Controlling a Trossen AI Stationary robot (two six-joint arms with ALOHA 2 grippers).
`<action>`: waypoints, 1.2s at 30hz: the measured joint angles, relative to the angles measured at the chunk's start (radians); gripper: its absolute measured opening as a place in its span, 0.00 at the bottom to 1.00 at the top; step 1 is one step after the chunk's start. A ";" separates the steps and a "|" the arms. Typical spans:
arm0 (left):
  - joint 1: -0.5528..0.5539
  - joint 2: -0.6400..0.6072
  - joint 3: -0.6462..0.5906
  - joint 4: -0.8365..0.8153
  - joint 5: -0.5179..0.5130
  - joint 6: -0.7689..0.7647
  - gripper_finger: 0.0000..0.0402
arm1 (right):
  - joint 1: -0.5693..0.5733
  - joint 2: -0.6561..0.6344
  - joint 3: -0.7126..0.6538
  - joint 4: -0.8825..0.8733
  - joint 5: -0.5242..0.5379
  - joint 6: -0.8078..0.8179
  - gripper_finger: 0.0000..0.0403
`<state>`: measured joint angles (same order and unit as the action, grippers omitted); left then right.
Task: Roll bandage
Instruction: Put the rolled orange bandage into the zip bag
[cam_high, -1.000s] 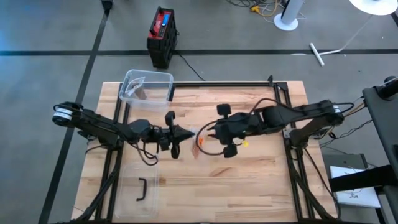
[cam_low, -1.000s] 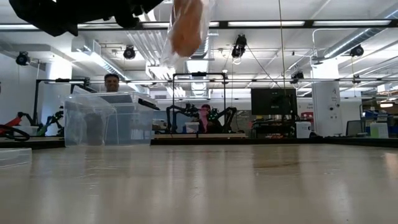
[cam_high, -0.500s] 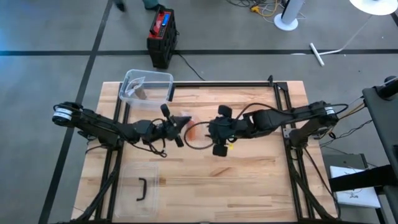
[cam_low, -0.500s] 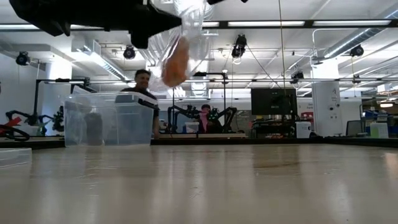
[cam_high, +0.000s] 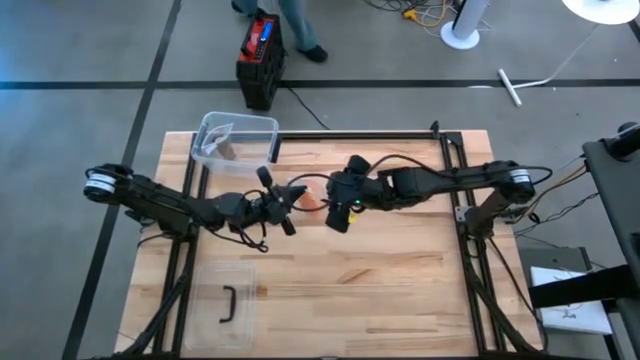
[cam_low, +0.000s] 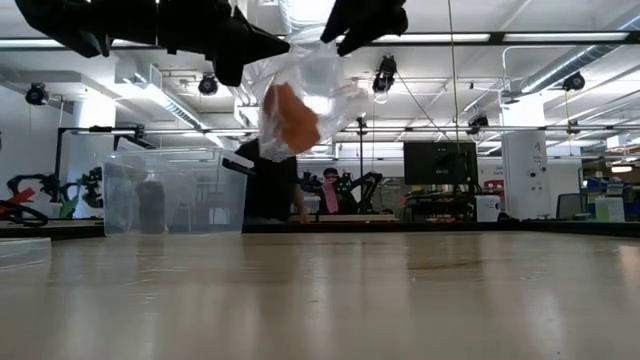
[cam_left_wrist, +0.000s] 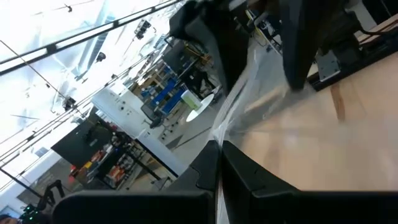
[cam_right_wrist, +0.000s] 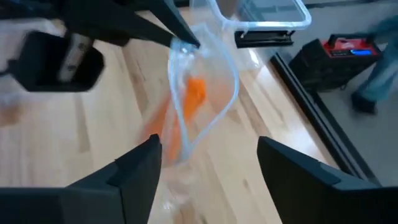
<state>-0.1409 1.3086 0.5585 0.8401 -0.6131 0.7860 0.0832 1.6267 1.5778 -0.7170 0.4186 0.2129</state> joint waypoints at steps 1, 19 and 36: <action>0.000 -0.001 0.001 -0.002 0.003 0.000 0.00 | -0.005 0.008 -0.001 0.004 0.000 -0.011 0.63; -0.020 -0.035 0.004 -0.120 0.075 -0.151 0.02 | -0.025 0.018 0.138 -0.116 0.176 -0.393 0.03; -0.038 -0.240 0.002 -0.457 0.153 -0.390 0.38 | -0.031 0.016 0.317 -0.330 -0.156 -0.278 0.00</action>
<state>-0.1784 1.0688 0.5610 0.3832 -0.4600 0.3965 0.0519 1.6426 1.8944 -1.0472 0.2626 -0.0649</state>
